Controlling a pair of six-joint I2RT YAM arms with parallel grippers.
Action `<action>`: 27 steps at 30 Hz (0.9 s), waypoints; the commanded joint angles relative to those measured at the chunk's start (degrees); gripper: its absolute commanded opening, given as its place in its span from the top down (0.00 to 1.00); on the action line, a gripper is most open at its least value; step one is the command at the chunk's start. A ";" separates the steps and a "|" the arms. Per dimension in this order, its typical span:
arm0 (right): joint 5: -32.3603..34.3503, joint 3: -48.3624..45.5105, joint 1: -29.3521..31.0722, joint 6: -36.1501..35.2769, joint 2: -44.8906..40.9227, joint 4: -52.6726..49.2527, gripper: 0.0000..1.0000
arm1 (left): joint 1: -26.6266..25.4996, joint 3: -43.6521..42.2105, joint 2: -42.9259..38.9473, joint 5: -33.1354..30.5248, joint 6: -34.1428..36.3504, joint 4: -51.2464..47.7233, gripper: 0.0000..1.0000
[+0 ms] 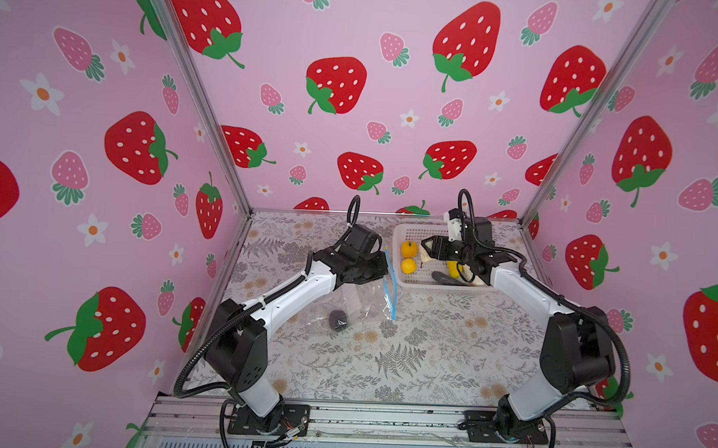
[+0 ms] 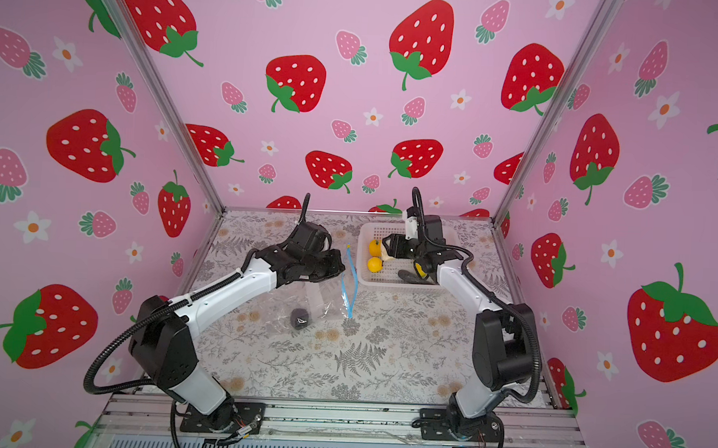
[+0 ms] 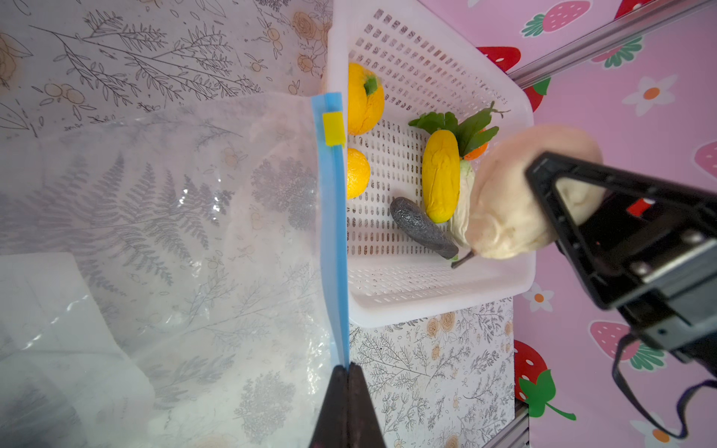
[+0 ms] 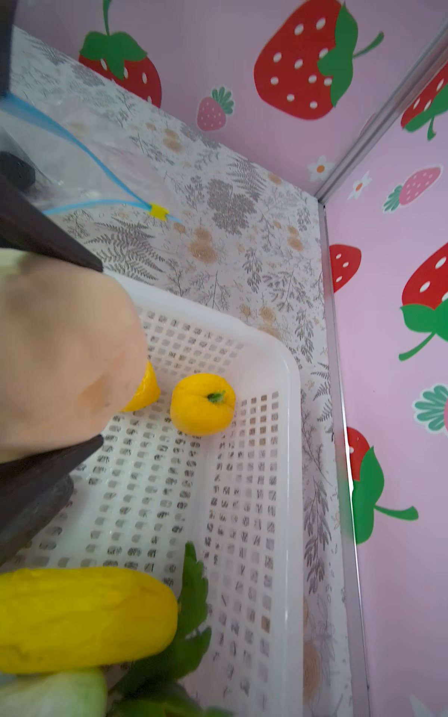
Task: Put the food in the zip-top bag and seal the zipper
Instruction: 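Lift the pale bun and carry it to the bag mouth beside the left gripper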
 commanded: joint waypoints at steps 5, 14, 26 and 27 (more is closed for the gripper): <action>-7.31 -5.37 5.51 4.52 -3.93 7.33 0.41 | 0.51 2.39 -1.37 -0.30 -0.28 0.66 1.00; -7.70 -6.64 12.06 9.05 -0.26 12.23 0.42 | 0.60 2.73 -1.60 -0.25 -0.24 0.54 1.00; -8.06 -10.21 12.79 10.13 0.08 12.25 0.43 | 1.04 2.65 -2.29 -0.34 -0.41 0.45 1.00; -8.07 -10.47 12.79 10.24 0.04 12.29 0.43 | 1.16 2.61 -2.35 -0.38 -0.49 0.46 1.00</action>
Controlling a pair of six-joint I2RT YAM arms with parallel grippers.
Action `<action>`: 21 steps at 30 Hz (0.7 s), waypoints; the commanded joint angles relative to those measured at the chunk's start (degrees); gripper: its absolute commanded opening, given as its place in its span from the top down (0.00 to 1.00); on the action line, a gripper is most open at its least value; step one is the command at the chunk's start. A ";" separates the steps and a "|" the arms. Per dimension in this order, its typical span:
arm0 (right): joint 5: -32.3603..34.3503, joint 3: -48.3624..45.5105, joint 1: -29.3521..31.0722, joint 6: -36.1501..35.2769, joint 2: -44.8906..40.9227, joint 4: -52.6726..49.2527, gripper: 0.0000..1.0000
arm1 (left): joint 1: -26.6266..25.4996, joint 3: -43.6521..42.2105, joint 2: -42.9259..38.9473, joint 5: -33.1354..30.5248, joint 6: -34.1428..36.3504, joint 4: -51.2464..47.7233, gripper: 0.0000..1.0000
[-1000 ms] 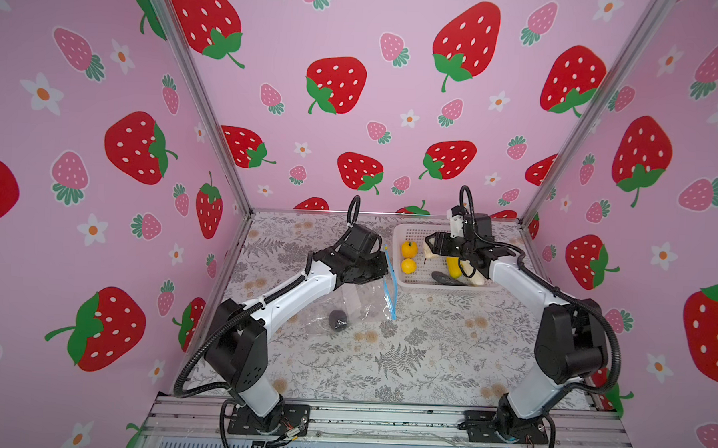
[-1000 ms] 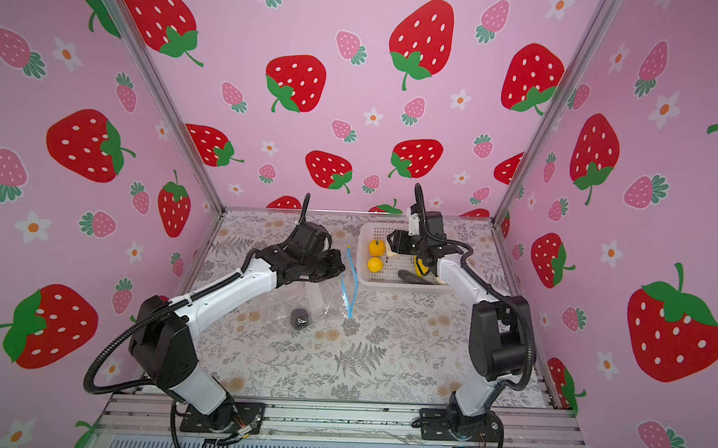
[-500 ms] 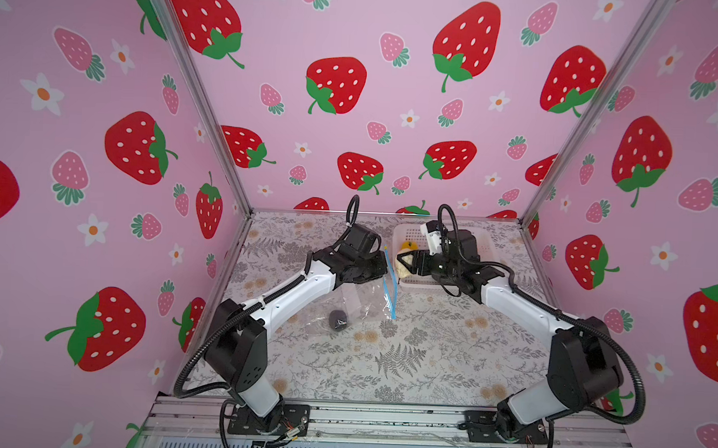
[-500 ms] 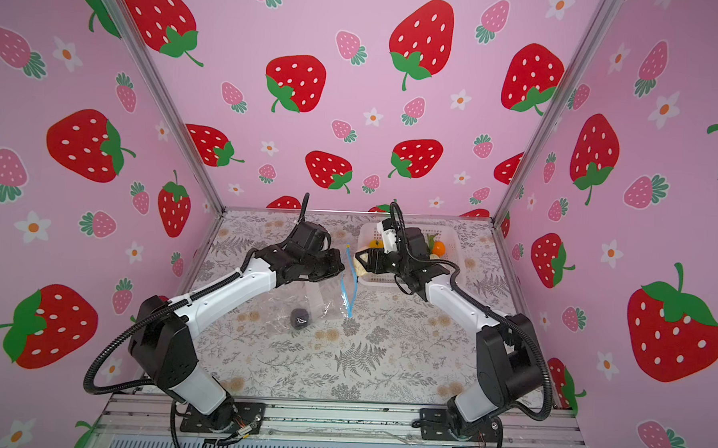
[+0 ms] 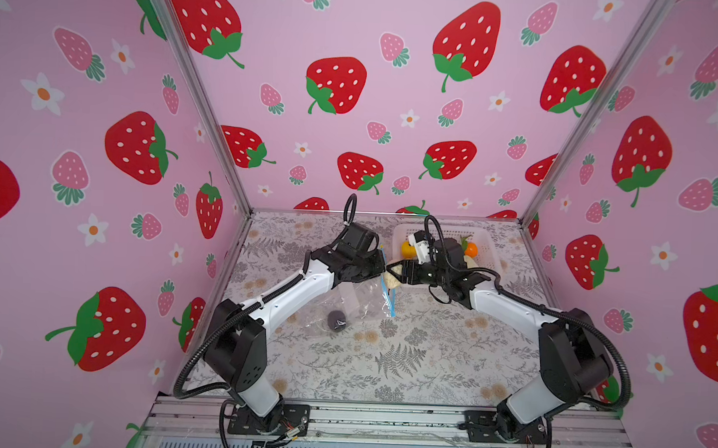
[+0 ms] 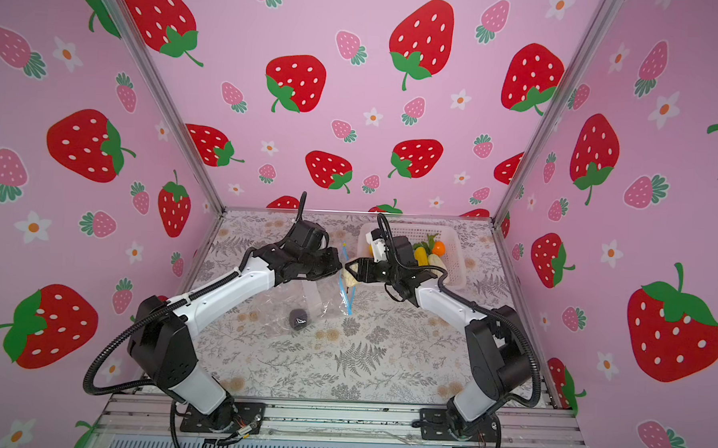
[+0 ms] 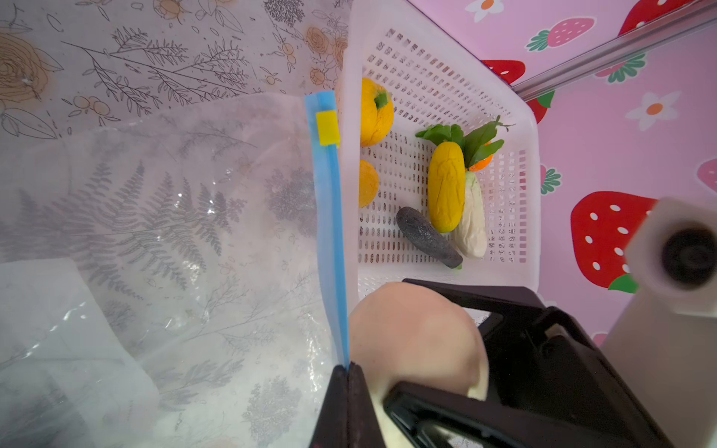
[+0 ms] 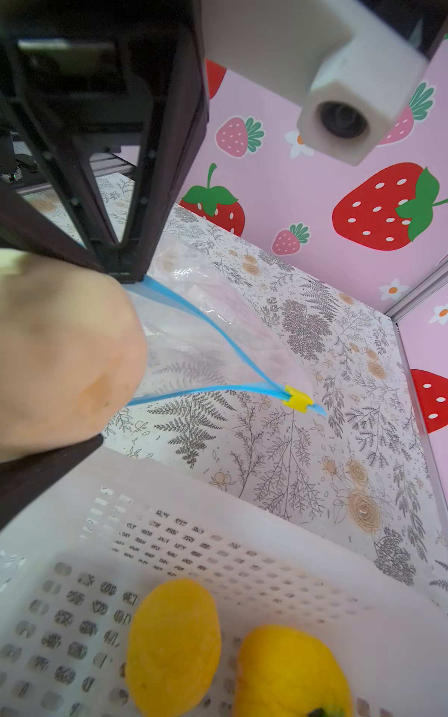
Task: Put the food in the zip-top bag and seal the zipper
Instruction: 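Lift the pale bun and carry it to the bag mouth beside the left gripper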
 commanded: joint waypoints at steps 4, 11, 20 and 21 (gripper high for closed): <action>-0.94 -2.08 0.36 0.87 -0.66 1.60 0.43 | 0.19 2.46 -2.25 0.10 -0.63 0.96 1.00; -1.37 -3.15 0.62 1.18 -1.61 2.11 0.43 | 0.16 2.17 -2.76 0.34 -1.07 1.40 1.00; -1.39 -2.67 2.02 0.65 -0.19 1.49 0.42 | 0.15 1.78 -3.07 0.45 -1.32 1.65 1.00; -1.46 -2.54 2.11 0.48 0.20 1.14 0.42 | 0.12 1.82 -3.14 0.67 -1.40 1.68 1.00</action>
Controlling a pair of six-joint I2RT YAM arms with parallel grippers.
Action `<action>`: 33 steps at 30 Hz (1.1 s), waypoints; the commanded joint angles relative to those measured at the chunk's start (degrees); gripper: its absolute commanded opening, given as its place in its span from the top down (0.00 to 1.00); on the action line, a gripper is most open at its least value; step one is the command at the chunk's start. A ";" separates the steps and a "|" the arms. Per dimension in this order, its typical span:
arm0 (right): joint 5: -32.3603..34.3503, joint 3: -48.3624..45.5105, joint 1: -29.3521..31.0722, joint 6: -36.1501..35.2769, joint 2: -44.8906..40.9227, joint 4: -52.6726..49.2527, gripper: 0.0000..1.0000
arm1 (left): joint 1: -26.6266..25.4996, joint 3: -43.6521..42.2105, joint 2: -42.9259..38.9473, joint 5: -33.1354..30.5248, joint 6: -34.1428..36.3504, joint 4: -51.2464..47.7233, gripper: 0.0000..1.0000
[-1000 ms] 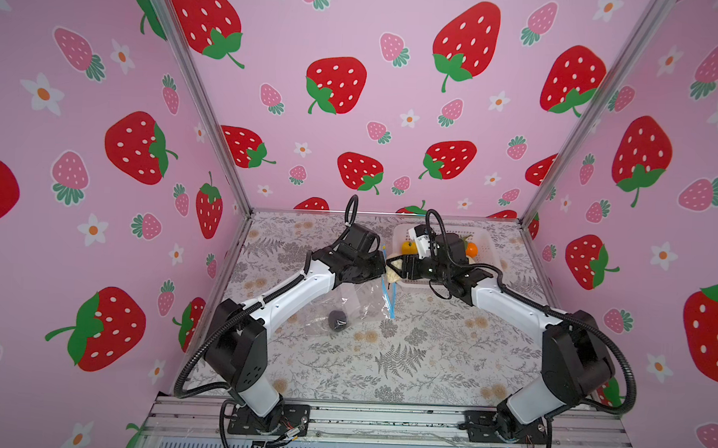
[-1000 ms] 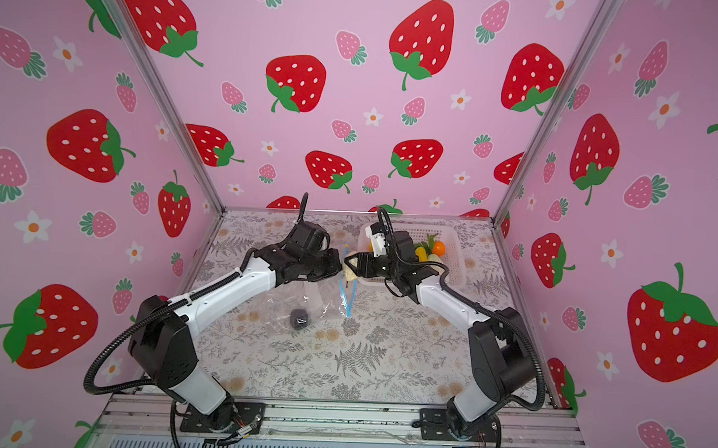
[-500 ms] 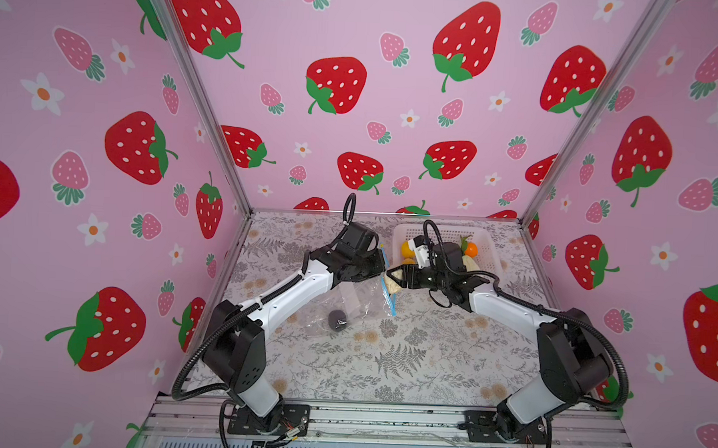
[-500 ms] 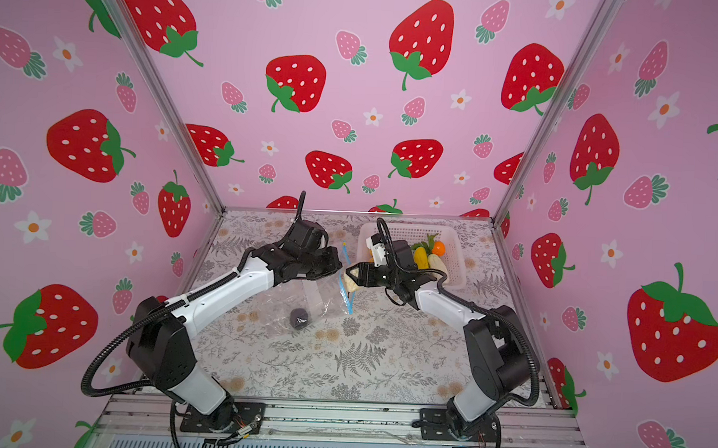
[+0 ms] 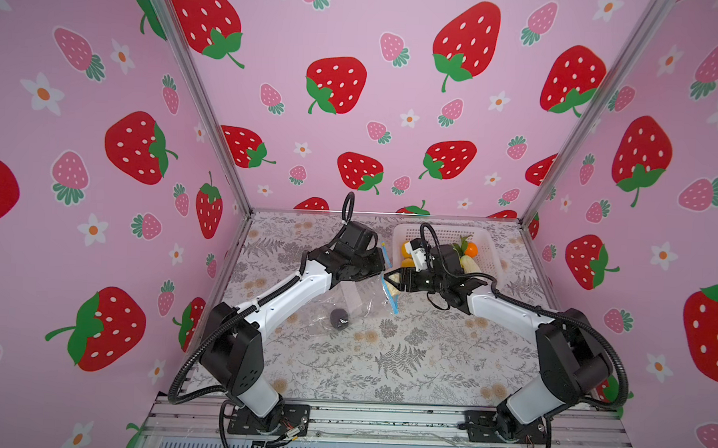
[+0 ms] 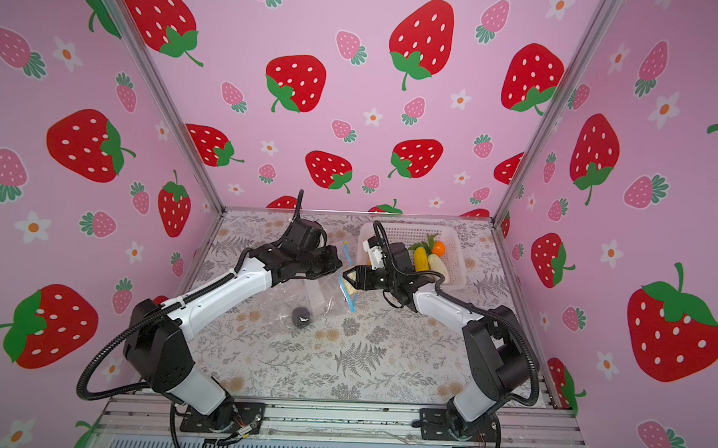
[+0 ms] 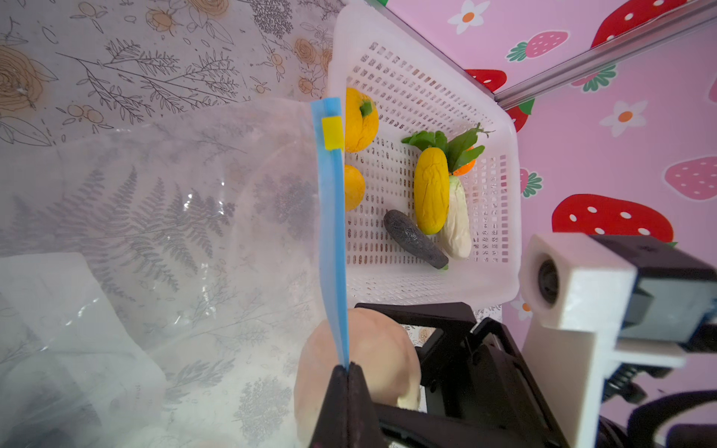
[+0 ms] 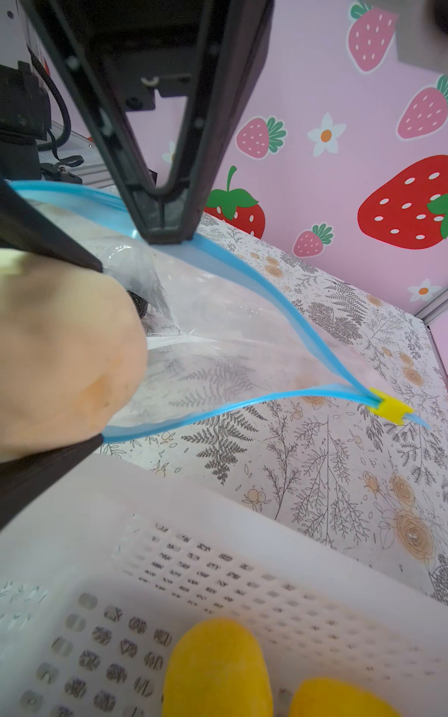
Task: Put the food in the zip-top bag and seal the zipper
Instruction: 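Lift the pale bun and carry it to the bag mouth beside the left gripper, then lower the pale bun into the open bag and open the right gripper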
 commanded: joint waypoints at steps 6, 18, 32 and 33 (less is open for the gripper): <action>-0.65 -0.15 0.65 -0.07 1.50 0.29 0.40 | 0.12 1.63 -1.90 0.31 -1.04 1.45 1.00; -0.09 0.37 0.74 -0.34 1.84 -0.48 0.30 | 0.11 1.41 -1.93 0.54 -1.14 1.75 1.00; 0.88 1.21 0.91 -0.36 2.18 -1.54 0.24 | 0.12 1.32 -1.70 0.91 -1.03 2.08 1.00; 0.88 1.34 0.91 -0.43 2.23 -1.54 0.24 | 0.12 1.31 -1.72 0.91 -1.05 2.08 1.00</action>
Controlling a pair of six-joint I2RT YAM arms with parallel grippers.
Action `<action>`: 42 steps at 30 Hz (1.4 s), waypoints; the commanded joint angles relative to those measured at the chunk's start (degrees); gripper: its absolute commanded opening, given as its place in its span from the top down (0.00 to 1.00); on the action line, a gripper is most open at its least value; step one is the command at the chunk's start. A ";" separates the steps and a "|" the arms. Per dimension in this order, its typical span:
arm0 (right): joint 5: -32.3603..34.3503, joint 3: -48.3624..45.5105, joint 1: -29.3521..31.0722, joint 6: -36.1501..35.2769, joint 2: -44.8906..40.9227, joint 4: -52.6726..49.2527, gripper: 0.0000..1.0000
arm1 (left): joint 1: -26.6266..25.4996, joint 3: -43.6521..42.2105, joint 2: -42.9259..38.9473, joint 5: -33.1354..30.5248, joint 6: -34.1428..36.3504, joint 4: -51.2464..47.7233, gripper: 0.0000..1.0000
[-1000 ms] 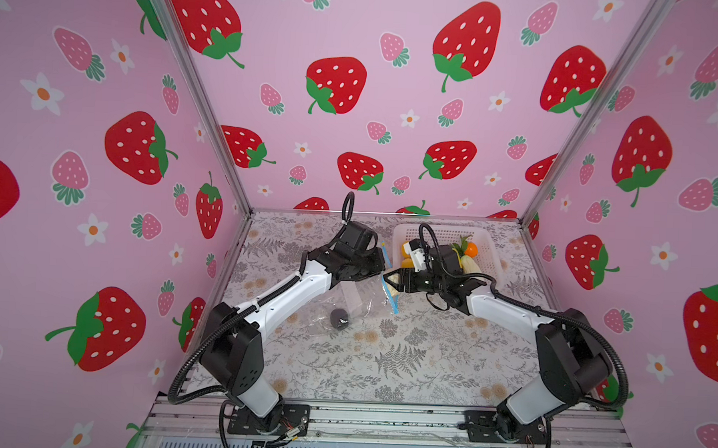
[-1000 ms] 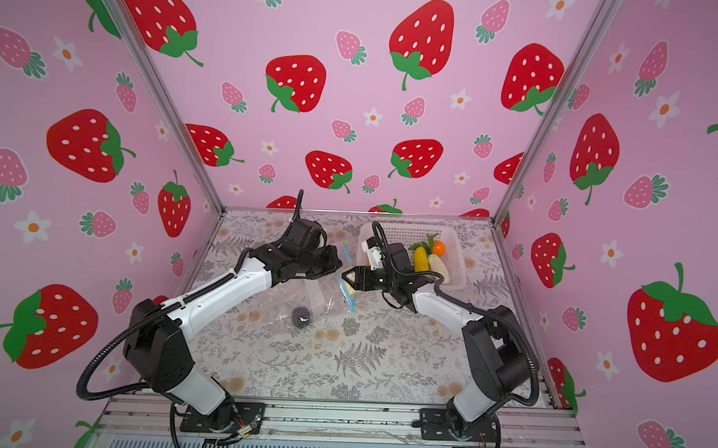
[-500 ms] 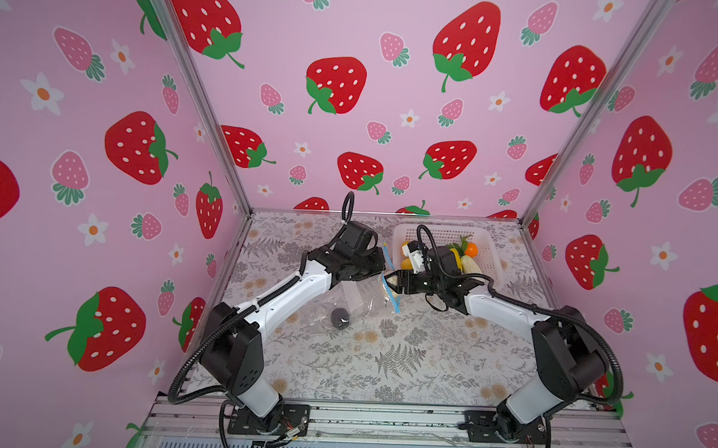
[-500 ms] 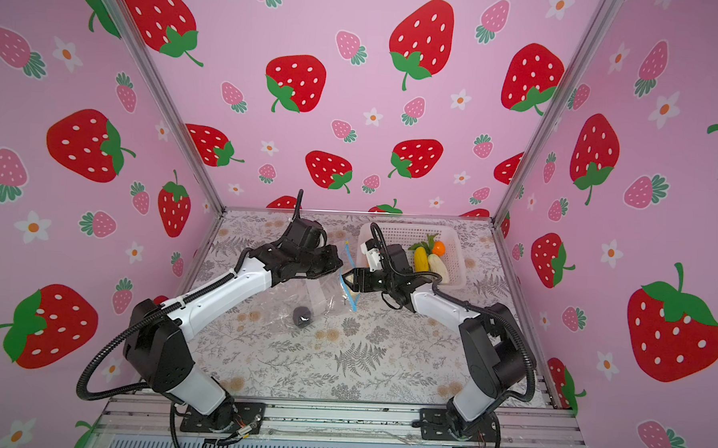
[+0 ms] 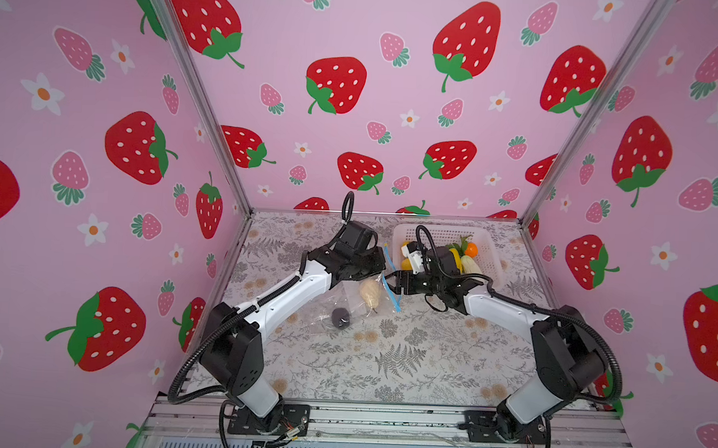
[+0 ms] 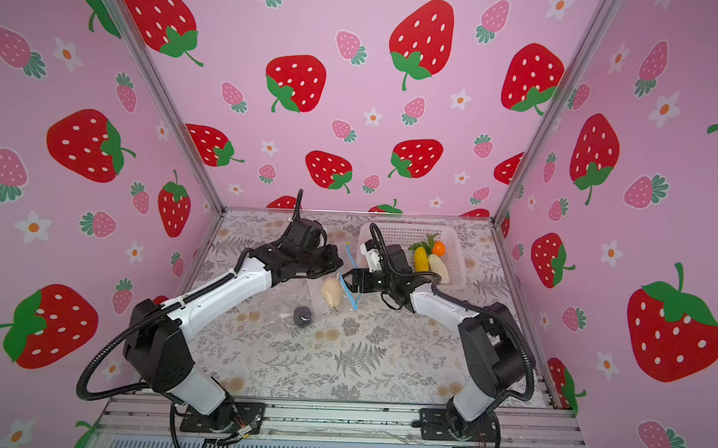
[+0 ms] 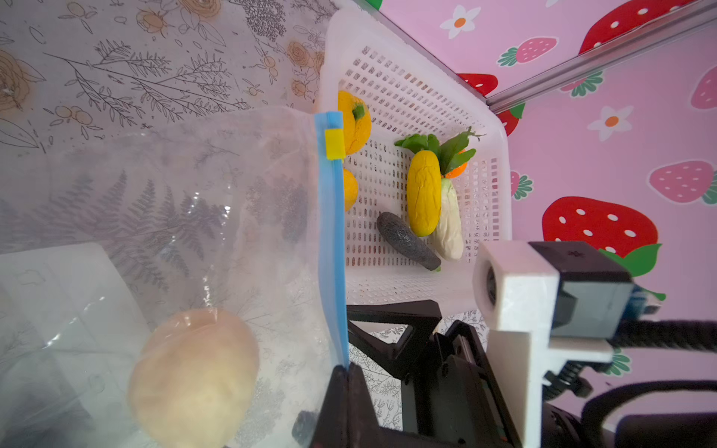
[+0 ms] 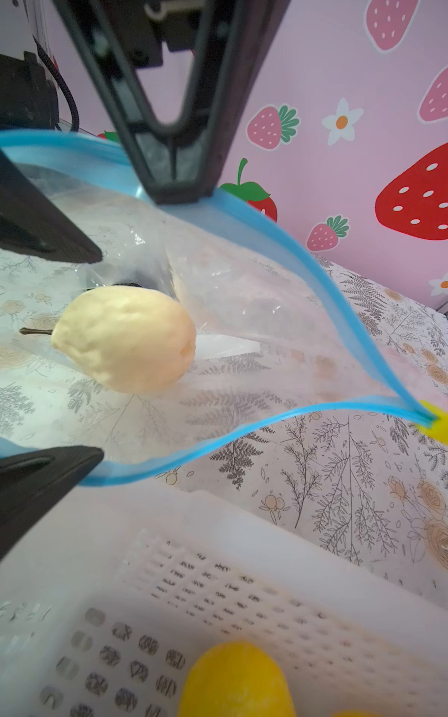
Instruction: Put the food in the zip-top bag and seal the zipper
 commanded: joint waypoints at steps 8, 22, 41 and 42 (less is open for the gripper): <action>0.99 1.28 0.30 -0.08 0.22 -1.06 0.25 | 0.13 0.98 -1.95 0.17 -0.46 1.21 1.00; 5.06 2.49 -0.32 -0.12 -3.51 -6.43 0.29 | 0.69 -0.76 -3.13 -0.58 -0.11 1.21 1.00; 0.55 -0.19 -5.06 2.28 -2.56 -6.78 0.39 | 0.83 -1.40 -3.66 -0.02 -0.81 1.60 1.00; 0.00 -0.36 -5.06 2.55 -2.16 -6.39 0.40 | 0.90 -1.40 -3.78 -0.03 -0.81 1.55 1.00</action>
